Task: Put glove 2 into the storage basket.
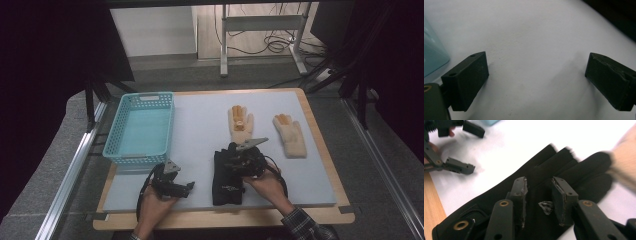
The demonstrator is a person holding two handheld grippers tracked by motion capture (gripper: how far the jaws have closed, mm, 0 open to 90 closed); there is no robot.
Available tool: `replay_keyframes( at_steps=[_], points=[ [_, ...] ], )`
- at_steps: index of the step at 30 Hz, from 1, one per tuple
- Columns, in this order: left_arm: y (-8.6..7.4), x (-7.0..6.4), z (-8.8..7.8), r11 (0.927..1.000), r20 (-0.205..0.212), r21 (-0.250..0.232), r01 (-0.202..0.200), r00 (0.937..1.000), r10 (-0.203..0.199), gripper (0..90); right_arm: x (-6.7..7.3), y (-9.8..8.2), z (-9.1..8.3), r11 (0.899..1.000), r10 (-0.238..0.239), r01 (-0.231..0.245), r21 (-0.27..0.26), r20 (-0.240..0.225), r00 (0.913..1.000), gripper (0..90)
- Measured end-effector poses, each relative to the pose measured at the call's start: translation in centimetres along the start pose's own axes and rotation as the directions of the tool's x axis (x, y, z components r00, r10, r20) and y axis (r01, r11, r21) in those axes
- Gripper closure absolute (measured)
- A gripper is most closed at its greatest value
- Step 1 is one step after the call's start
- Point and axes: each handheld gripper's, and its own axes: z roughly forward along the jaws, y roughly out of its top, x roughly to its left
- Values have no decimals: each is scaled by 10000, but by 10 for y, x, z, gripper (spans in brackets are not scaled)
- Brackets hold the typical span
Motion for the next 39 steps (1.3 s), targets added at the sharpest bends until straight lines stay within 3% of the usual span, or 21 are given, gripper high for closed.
replay_keyframes(
  at_steps=[3, 8, 12, 17, 24, 26, 39],
  points=[
    [0, 0, 0, 10000, 0, 11, -16, 10000, 16, 51, -7, -4, -13, 9998, -174, 178, -116, 298, 9994, 677],
    [0, 0, -1, 10000, -14, -4, -17, 10000, 17, 55, -17, -31, -21, 9997, -126, 125, 187, 61, 9999, 872],
    [-2, 0, -4, 10000, -49, 14, -40, 10000, 40, 64, -16, -53, -21, 9989, -218, 225, 413, -172, 9996, 887],
    [-8, 8, -11, 9995, -380, 49, 314, 9988, -312, 56, -9, -64, -11, 9988, -224, 246, 433, -490, 9985, 886],
    [-21, 25, -20, 9980, -771, -39, 628, 9950, -629, 22, 3, -58, 4, 9989, -373, 394, 261, -770, 9963, 883],
    [-23, 28, -21, 9976, -681, -19, 687, 9953, -686, 18, 7, -55, 9, 9989, -393, 413, 210, -855, 9956, 877],
    [-27, 28, -21, 9969, -717, -281, 738, 9946, -756, 26, 17, -27, 44, 9993, -377, 372, -85, -696, 9969, 860]
  ],
)
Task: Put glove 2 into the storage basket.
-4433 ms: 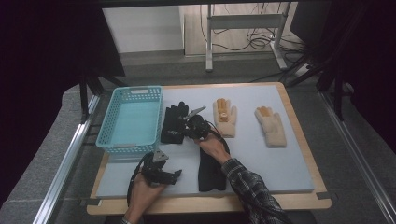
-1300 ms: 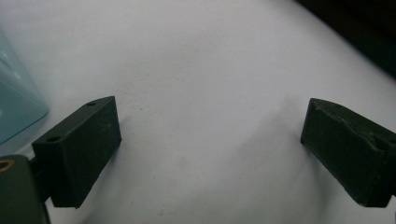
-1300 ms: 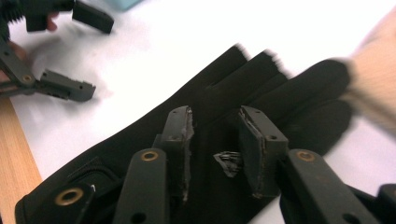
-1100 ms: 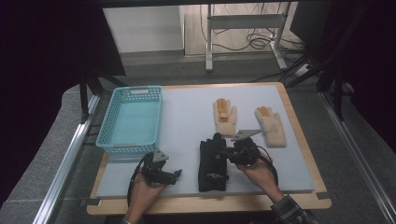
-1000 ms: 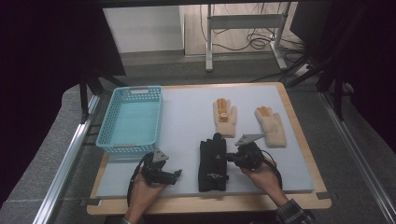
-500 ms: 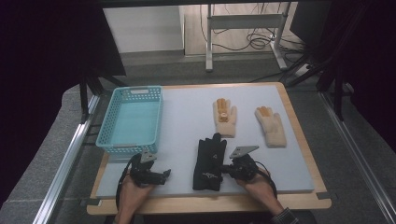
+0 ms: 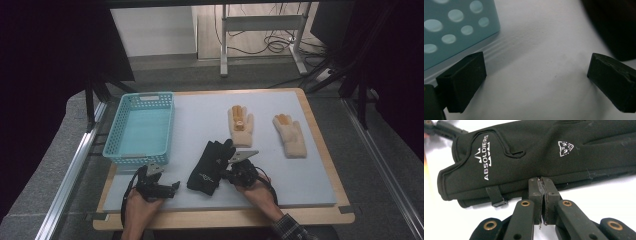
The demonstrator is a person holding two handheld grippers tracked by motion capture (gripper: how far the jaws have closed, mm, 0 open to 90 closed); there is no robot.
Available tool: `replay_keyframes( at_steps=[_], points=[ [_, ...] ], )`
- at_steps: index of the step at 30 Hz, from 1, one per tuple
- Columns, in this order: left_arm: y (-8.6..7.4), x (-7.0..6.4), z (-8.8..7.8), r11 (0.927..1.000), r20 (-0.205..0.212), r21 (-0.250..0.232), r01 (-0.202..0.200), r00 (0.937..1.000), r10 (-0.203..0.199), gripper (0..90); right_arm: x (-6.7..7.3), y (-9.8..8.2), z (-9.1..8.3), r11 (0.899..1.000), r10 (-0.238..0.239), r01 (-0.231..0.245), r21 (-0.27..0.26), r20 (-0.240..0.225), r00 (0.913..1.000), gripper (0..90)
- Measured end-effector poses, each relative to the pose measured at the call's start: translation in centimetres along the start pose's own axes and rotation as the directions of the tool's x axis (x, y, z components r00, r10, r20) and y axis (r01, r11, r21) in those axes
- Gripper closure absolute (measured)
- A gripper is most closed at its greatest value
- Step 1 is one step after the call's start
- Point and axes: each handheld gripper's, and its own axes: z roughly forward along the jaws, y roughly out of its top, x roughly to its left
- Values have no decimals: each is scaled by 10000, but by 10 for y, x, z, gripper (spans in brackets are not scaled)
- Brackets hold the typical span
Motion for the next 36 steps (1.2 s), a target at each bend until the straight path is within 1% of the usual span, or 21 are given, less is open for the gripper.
replay_keyframes(
  at_steps=[3, 7, 10, 14, 16, 19, 20, 23, 24, 28, 31, 33, 36],
  points=[
    [0, 0, 0, 10000, -15, -23, 12, 10000, -12, 26, -1, 3, 4, 10000, -18, 18, -50, -60, 10000, 847],
    [-1, 0, 0, 10000, 5, -59, 44, 10000, -44, 25, -1, 2, -4, 9999, -140, 141, -93, 123, 9998, 778],
    [-1, 0, 0, 10000, 17, -72, 60, 10000, -60, 25, -6, 1, -16, 9995, -144, 156, -279, 440, 9989, 722],
    [-1, 0, 0, 9999, 21, -74, 70, 10000, -70, 25, -19, -6, -31, 9992, -31, 70, -400, 971, 9953, 617],
    [-1, 0, 0, 9999, 17, -78, 68, 10000, -67, 25, -27, -12, -39, 9990, 83, -24, -455, 1287, 9916, 556],
    [-1, 0, 0, 9999, 16, -84, 70, 10000, -70, 25, -38, -21, -51, 9988, 190, -101, -477, 1886, 9819, 459],
    [-1, 0, 0, 9999, 11, -85, 68, 10000, -67, 25, -41, -24, -53, 9988, 203, -113, -468, 1972, 9802, 429],
    [-1, 0, 0, 9999, 6, -92, 72, 10000, -72, 25, -50, -33, -61, 9991, 179, -71, -430, 2552, 9667, 350],
    [-1, 0, 0, 9999, 6, -91, 71, 10000, -71, 25, -53, -36, -63, 9990, 232, -119, -442, 2644, 9641, 327],
    [-1, 0, 0, 9999, 8, -94, 71, 10000, -71, 25, -63, -45, -69, 9991, 390, -316, -299, 2930, 9553, 252],
    [-1, 0, 0, 9999, 5, -98, 65, 10000, -65, 25, -67, -49, -68, 9994, 333, -304, -142, 3063, 9513, 205],
    [-1, 0, 0, 9999, 9, -106, 65, 10000, -64, 26, -68, -50, -68, 9991, 425, -379, -210, 3043, 9516, 186],
    [-1, 0, 0, 9999, 11, -116, 79, 10000, -79, 27, -70, -50, -67, 9984, 569, -543, -169, 2987, 9526, 160]
  ],
)
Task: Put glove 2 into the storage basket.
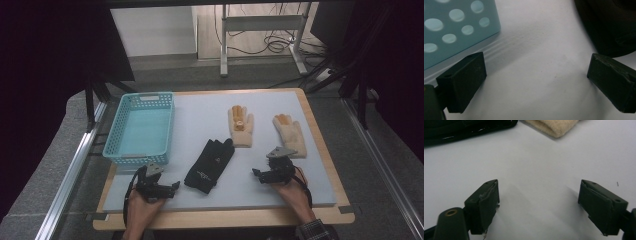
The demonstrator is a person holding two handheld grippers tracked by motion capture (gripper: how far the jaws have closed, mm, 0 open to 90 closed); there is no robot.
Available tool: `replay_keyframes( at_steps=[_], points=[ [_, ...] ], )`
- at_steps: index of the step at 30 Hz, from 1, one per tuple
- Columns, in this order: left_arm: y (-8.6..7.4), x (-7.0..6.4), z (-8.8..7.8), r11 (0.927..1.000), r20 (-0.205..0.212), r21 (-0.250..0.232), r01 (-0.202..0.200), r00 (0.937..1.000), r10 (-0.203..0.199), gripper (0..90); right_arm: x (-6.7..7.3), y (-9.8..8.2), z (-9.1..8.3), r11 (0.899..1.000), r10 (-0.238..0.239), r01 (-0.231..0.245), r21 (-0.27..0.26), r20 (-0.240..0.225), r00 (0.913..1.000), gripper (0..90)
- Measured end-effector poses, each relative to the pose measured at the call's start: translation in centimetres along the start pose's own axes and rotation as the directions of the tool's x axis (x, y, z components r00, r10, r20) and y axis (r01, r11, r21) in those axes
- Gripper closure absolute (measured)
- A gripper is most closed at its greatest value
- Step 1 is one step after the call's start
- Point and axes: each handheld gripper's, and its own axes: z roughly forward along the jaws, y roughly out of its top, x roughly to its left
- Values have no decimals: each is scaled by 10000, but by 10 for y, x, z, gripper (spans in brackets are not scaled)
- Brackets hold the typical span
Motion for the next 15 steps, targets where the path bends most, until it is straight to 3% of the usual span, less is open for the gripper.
replay_keyframes(
  at_steps=[15],
  points=[
    [1, 1, -1, 9999, 59, 113, -46, 10000, 46, 39, 0, -1, 1, 10000, 23, -23, -30, 112, 9999, 142]
  ],
)
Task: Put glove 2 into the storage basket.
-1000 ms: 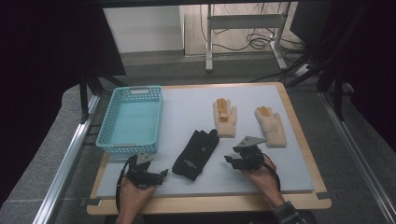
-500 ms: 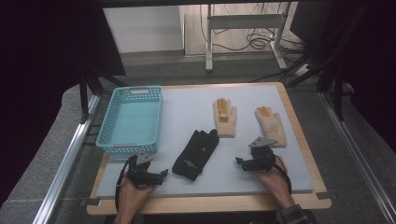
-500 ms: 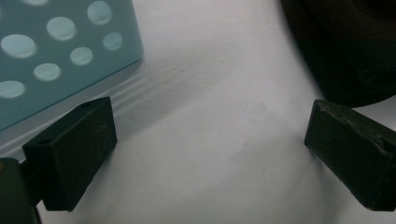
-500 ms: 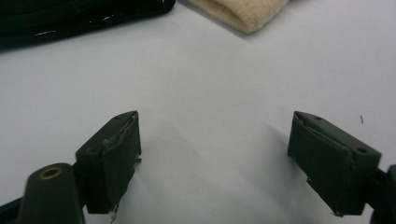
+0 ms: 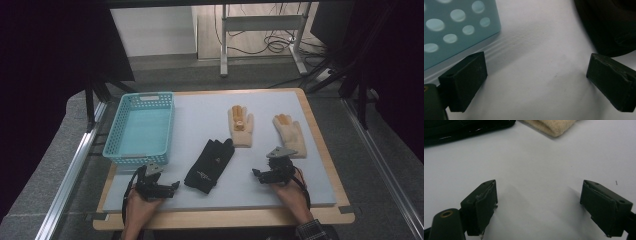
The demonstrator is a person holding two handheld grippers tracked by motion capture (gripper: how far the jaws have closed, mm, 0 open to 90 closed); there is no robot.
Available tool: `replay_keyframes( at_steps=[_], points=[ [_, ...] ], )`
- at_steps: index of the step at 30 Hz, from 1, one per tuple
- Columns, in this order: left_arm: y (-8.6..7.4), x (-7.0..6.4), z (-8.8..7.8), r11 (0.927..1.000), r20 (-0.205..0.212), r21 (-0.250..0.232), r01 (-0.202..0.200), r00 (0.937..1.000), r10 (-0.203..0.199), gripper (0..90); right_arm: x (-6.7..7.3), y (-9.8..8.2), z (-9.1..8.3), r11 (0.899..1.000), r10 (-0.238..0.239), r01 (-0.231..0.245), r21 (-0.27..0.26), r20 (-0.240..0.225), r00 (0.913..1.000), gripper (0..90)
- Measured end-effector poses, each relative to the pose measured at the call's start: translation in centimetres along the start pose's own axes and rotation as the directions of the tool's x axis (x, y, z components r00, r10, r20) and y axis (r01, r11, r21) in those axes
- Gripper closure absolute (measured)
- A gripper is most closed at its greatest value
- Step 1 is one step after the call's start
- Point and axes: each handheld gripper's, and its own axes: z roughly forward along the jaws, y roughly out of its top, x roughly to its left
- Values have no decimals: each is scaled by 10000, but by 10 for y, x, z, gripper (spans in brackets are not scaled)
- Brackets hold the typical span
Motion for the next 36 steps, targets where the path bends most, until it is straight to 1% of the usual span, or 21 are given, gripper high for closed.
replay_keyframes(
  at_steps=[2, 3, 6, 7, 11, 13, 17, 21, 26, 32, 35, 36],
  points=[
    [2, -1, -1, 9999, 102, 124, 9, 9999, -10, 36, 0, 0, 0, 10000, 2, -2, -3, -2, 10000, 142],
    [3, -2, -3, 9999, 263, 139, 44, 9996, -48, 33, 0, 0, 0, 10000, 1, -1, -2, -1, 10000, 142],
    [7, -5, -9, 9999, 594, -24, 151, 9981, -150, 24, 0, 0, 0, 10000, 2, -2, -2, -1, 10000, 142],
    [8, -6, -11, 9998, 645, -63, 177, 9978, -173, 20, 0, 0, 0, 10000, 0, 0, -2, -2, 10000, 142],
    [15, -14, -15, 9997, 998, -178, 178, 9949, -159, 15, 0, 0, 0, 10000, 3, -3, -3, -5, 10000, 142],
    [20, -19, -15, 9999, 1159, -139, 76, 9932, -59, 11, 0, 0, 0, 10000, 4, -4, -1, -3, 10000, 142],
    [34, -29, -11, 9998, 1263, -95, -153, 9919, 163, 10, 0, 0, 0, 10000, 5, -5, -3, -6, 10000, 142],
    [49, -42, -3, 9993, 1383, -14, -367, 9897, 366, 9, 0, 0, 0, 10000, 11, -11, -2, -14, 10000, 142],
    [67, -57, 13, 9976, 1424, 157, -673, 9877, 644, 7, 0, 0, 0, 10000, 13, -13, -4, -16, 10000, 142],
    [85, -70, 37, 9947, 1242, 428, -939, 9883, 880, 0, 0, 0, 0, 10000, 11, -11, -5, -17, 10000, 142],
    [89, -75, 45, 9939, 1168, 498, -980, 9889, 916, 0, 0, 0, 0, 10000, 9, -9, -4, -17, 10000, 142],
    [91, -78, 48, 9931, 1067, 537, -1045, 9894, 983, 0, 0, 0, 0, 10000, 11, -11, -4, -17, 10000, 142]
  ],
)
